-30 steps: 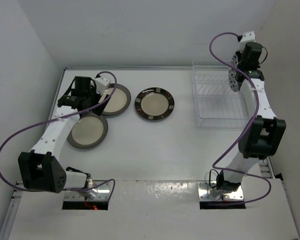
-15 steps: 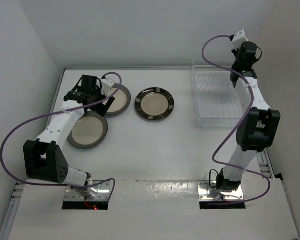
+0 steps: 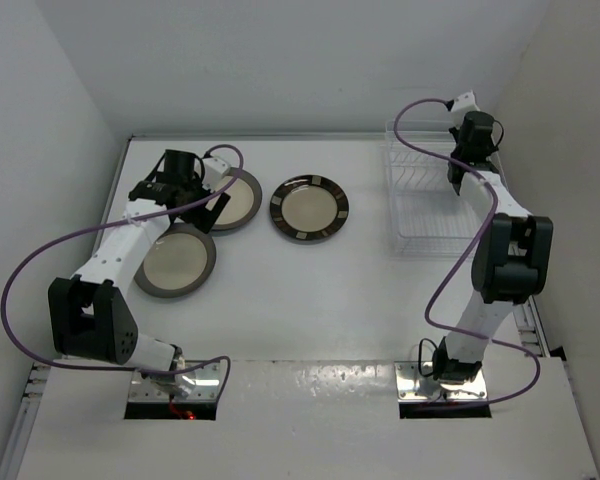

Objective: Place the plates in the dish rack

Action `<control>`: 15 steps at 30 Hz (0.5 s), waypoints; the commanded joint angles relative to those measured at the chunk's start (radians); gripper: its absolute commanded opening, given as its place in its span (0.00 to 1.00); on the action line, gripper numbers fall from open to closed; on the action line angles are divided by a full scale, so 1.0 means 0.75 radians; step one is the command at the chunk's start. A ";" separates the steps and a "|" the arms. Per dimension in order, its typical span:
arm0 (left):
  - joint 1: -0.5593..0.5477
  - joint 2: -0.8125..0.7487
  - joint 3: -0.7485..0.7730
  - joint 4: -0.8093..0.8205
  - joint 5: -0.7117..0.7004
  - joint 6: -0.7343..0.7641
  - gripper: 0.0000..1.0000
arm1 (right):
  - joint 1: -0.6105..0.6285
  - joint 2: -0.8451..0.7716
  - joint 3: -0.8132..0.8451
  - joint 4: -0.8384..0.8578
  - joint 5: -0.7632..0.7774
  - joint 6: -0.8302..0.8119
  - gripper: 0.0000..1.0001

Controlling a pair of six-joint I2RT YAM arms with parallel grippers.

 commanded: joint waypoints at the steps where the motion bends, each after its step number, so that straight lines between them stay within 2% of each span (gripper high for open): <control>1: -0.009 0.001 0.063 0.010 -0.008 -0.018 1.00 | 0.006 -0.105 -0.016 0.241 0.031 0.031 0.00; 4: -0.009 0.001 0.063 -0.002 -0.008 -0.018 1.00 | 0.016 -0.091 -0.008 0.220 0.059 0.030 0.00; 6: -0.009 0.001 0.063 -0.002 -0.008 -0.018 1.00 | 0.024 -0.070 0.008 0.224 0.094 -0.003 0.07; 7: -0.009 0.001 0.063 -0.002 -0.008 -0.018 1.00 | 0.032 -0.064 0.016 0.222 0.115 -0.011 0.16; 8: -0.009 0.001 0.063 -0.002 -0.008 -0.018 1.00 | 0.038 -0.048 0.031 0.224 0.141 -0.022 0.41; 9: -0.009 0.001 0.063 -0.002 -0.008 -0.018 1.00 | 0.038 -0.043 0.043 0.218 0.162 -0.056 0.51; 12: -0.009 0.001 0.063 -0.002 -0.008 -0.018 1.00 | 0.057 -0.023 0.098 0.196 0.246 -0.085 0.64; 14: -0.021 0.001 0.063 -0.002 -0.008 -0.018 1.00 | 0.063 -0.035 0.117 0.182 0.268 -0.055 0.67; 15: -0.021 -0.013 0.063 -0.002 -0.008 -0.018 1.00 | 0.065 -0.047 0.117 0.149 0.264 -0.036 0.73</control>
